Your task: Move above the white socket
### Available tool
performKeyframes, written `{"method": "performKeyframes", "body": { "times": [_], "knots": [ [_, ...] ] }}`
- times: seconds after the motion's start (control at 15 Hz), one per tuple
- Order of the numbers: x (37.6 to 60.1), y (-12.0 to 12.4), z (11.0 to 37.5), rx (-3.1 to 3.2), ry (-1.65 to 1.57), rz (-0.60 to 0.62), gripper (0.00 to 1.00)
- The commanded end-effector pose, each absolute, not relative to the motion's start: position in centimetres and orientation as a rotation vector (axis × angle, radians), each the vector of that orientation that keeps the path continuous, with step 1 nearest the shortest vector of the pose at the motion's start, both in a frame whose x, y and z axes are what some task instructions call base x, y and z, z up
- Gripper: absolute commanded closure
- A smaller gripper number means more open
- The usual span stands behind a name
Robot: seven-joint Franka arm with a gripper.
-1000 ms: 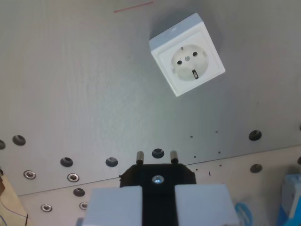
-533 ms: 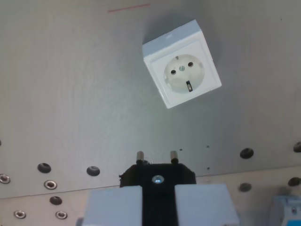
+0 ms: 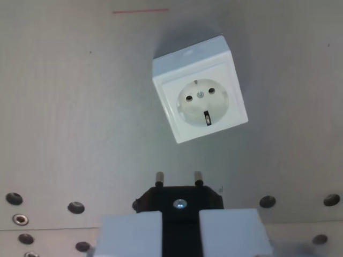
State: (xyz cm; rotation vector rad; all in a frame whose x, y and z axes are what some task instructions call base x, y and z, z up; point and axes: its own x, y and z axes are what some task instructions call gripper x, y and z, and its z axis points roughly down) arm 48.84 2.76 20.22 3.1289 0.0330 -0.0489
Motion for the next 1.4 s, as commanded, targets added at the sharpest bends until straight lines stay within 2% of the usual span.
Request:
{"method": "performKeyframes", "body": {
  "times": [0.07,0.6,1.4],
  "knots": [
    [48.5,2.0,18.6,3.106,0.313,0.116,1.00],
    [48.1,1.1,15.1,3.078,0.437,0.122,1.00],
    [47.6,0.3,11.9,3.059,0.494,0.128,1.00]
  ]
}}
